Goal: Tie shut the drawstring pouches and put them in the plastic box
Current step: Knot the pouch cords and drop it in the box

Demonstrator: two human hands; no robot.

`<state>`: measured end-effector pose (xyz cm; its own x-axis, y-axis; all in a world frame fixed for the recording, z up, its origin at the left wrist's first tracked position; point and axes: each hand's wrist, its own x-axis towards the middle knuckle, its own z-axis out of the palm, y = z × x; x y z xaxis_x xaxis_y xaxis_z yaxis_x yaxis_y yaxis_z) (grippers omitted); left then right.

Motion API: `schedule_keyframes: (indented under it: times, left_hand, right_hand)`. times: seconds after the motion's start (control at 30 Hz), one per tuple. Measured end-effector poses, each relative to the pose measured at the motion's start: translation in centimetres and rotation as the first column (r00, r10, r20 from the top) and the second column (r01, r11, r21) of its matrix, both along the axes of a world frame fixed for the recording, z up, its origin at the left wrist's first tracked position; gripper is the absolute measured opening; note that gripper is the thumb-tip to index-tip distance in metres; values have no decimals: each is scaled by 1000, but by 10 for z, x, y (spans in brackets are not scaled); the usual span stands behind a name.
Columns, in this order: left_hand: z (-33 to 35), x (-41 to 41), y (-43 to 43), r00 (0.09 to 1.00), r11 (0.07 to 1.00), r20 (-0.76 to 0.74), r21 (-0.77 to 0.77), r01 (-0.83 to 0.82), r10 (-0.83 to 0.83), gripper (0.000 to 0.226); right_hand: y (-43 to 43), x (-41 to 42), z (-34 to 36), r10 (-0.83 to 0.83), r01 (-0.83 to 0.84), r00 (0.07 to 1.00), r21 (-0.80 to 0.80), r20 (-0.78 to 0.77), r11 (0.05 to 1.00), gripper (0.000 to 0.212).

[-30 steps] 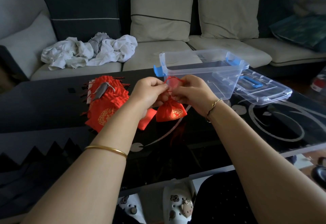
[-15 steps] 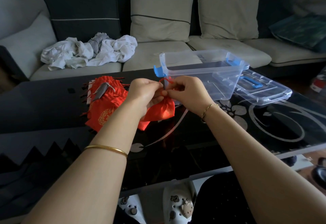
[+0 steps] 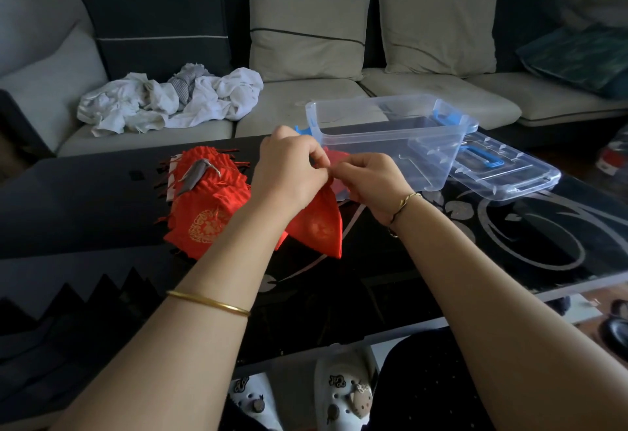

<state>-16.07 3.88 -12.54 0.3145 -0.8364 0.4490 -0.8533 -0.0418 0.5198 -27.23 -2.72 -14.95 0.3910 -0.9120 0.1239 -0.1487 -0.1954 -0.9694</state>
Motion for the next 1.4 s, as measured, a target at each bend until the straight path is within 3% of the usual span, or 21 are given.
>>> schedule_keyframes:
  times: [0.23, 0.43, 0.57, 0.73, 0.83, 0.97, 1.03, 1.1, 1.17, 1.2, 1.27, 1.4]
  left_hand:
    - [0, -1, 1, 1000, 1000, 8, 17, -10, 10, 11]
    - [-1, 2, -3, 997, 1000, -72, -4, -25, 25, 11]
    - [-4, 4, -4, 997, 1000, -82, -17, -4, 3, 4]
    - [-6, 17, -3, 992, 994, -87, -60, -93, 87, 5]
    - [-7, 15, -5, 996, 996, -41, -25, -85, 84, 8]
    - [-9, 7, -10, 993, 996, -115, 84, -21, 30, 13]
    - [-10, 8, -11, 978, 993, -202, 115, -26, 49, 12]
    - [-9, 8, -12, 962, 993, -263, 114, -36, 66, 14]
    - [-7, 7, -14, 942, 993, -333, 116, -13, 51, 18]
    - [-5, 6, -14, 927, 993, -372, 119, -2, 46, 20]
    - [-4, 5, -16, 889, 994, -456, 106, 4, 45, 23]
    - [-4, 6, -23, 777, 998, -629, 61, 9, 31, 22]
  right_hand:
    - [3, -4, 3, 111, -152, 974, 209, 196, 966, 18]
    - [2, -5, 1, 178, -223, 958, 199, 223, 954, 17]
    - [-2, -6, -2, 200, -212, 973, 109, 115, 971, 12]
    - [-13, -11, -6, -35, 34, 999, -40, -24, 999, 14]
    - [-18, -12, -13, -99, 92, 991, -75, -92, 993, 14]
    - [-17, -11, -23, -43, 43, 988, -8, -146, 999, 20]
    - [-13, -12, -26, 44, -36, 994, 80, -98, 996, 22]
    - [-10, -13, -27, 129, -124, 991, 113, -37, 986, 39]
    - [-5, -16, -27, 186, -177, 970, 65, -156, 982, 64]
    - [-4, -18, -26, 177, -183, 951, -1, -254, 983, 67]
    - [-5, -23, -25, 49, -119, 932, -175, -359, 977, 53]
    - [-3, -33, -10, -119, -35, 928, -403, -352, 915, 23]
